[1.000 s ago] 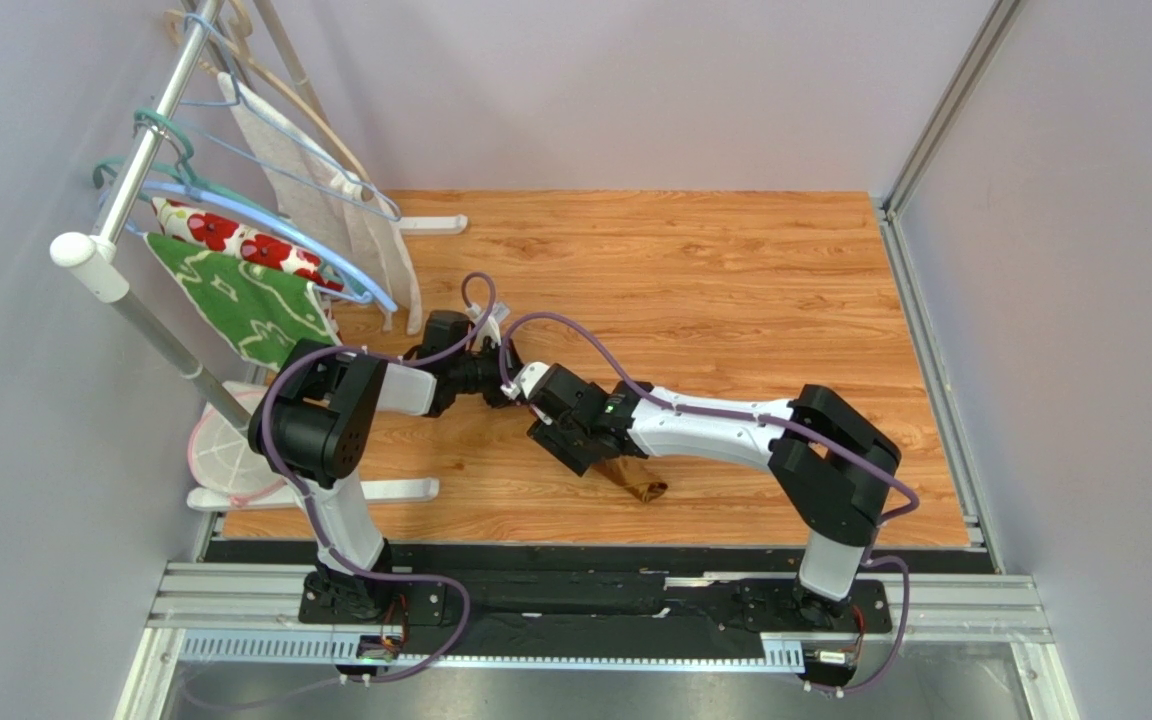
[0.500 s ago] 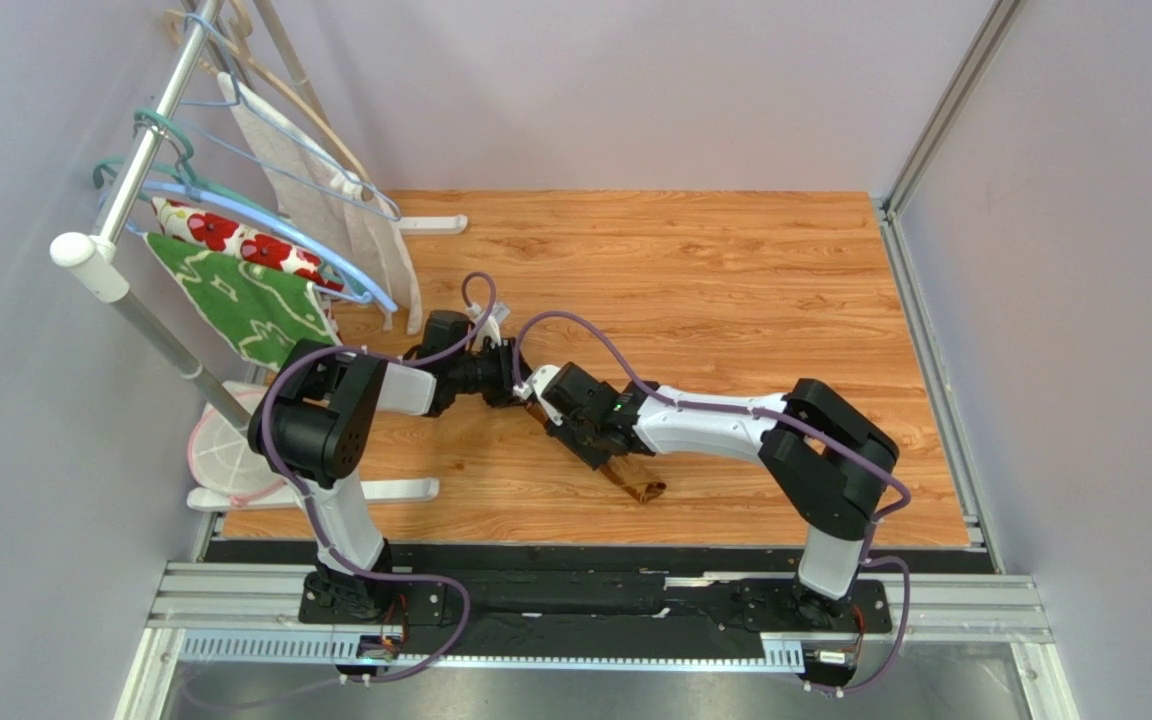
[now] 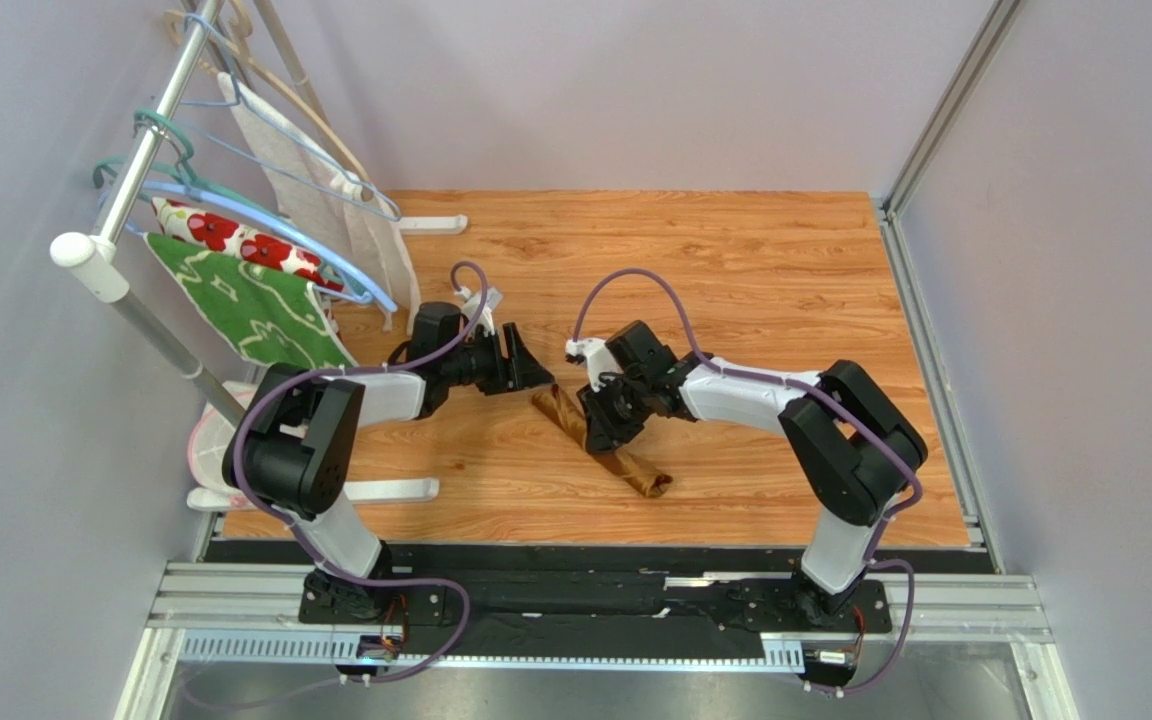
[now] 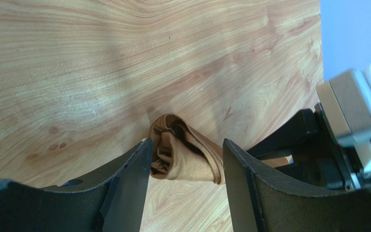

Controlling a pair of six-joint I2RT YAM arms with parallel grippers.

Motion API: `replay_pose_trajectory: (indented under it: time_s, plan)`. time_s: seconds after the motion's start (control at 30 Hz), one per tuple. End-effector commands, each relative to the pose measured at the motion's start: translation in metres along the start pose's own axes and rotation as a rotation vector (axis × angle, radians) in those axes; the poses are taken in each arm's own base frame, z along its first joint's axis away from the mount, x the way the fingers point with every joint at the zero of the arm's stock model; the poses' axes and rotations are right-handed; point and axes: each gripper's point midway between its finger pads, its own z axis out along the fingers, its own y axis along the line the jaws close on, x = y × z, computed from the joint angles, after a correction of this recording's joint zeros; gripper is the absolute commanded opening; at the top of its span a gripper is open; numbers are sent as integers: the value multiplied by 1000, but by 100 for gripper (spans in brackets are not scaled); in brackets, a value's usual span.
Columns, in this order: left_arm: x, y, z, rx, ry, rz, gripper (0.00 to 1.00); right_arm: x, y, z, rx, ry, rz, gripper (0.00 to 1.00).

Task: Fold the napkin, place the utensils inside, and roll it up
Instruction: Roll the napkin with the utensil

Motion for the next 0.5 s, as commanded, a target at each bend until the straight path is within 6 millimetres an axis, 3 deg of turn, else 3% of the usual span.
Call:
replay_pose_trajectory:
  time_s: [0.0, 0.47]
  plan:
    - [0, 0, 2, 17, -2, 17, 64, 13, 10, 1, -161, 30, 117, 11]
    - [7, -3, 9, 74, 20, -22, 64, 10, 3, 11, -289, 34, 209, 9]
